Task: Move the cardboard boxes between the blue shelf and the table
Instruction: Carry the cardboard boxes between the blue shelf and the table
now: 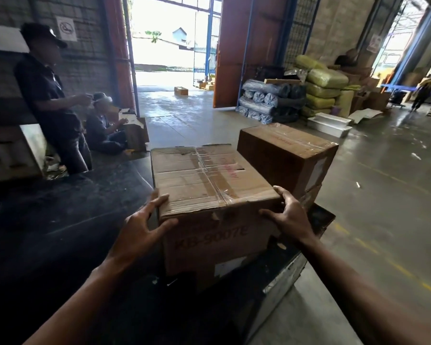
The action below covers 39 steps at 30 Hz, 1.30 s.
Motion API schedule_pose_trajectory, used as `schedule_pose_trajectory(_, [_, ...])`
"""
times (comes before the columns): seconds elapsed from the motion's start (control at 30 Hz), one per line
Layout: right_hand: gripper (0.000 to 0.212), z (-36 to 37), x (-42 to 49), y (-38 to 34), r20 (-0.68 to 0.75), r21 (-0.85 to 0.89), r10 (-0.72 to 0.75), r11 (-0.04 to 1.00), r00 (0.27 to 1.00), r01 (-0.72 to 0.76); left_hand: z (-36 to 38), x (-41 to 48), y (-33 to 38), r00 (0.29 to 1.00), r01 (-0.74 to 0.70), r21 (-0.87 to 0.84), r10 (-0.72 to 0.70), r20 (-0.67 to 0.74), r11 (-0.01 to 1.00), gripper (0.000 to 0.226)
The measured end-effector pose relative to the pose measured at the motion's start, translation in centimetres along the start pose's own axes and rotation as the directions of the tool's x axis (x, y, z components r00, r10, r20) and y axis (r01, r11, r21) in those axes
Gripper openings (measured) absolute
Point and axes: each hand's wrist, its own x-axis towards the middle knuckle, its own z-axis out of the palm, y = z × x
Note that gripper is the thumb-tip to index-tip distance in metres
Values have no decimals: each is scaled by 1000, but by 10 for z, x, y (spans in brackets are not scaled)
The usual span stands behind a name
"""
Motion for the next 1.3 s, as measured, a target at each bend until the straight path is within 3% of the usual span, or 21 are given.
schedule_pose_trajectory(0.13, [89, 5, 8, 5, 0, -48, -9, 999, 1000, 9, -18, 8, -9, 985, -133, 104, 119, 127, 986, 85])
schedule_pose_trajectory(0.3, [75, 2, 10, 7, 22, -103, -51, 993, 998, 53, -45, 33, -23, 914, -323, 210, 246, 323, 923, 100])
schedule_pose_trajectory(0.4, [68, -2, 19, 11, -23, -100, -2, 995, 1000, -1, -31, 39, -19, 859, -482, 215, 411, 304, 849, 91])
schedule_pose_trajectory(0.5, [69, 2, 28, 12, -133, -159, 25, 986, 991, -46, -3, 43, -12, 831, -554, 198, 524, 186, 809, 75])
schedule_pose_trajectory(0.67, [85, 25, 14, -12, -49, -212, -17, 977, 999, 6, 35, 60, -1, 883, -469, 272, 454, 120, 840, 90])
schedule_pose_trajectory(0.83, [78, 30, 1, -26, 3, -176, -68, 982, 998, 68, 72, 74, 12, 909, -415, 244, 390, 143, 877, 90])
schedule_pose_trajectory(0.93, [82, 28, -8, -32, 27, -174, -87, 981, 996, 90, 54, 101, -8, 881, -468, 239, 427, 205, 851, 93])
schedule_pose_trajectory(1.07, [103, 46, -20, -43, 43, -194, -101, 975, 994, 107, 18, 139, -35, 945, -315, 322, 265, 189, 893, 112])
schedule_pose_trajectory(1.17, [111, 62, -20, -46, 18, -237, -104, 966, 994, 106, 26, 135, -33, 950, -312, 370, 280, 139, 875, 107])
schedule_pose_trajectory(1.3, [95, 56, -11, -40, -24, -271, -124, 956, 992, 113, 39, 117, -24, 941, -324, 415, 335, 48, 850, 89])
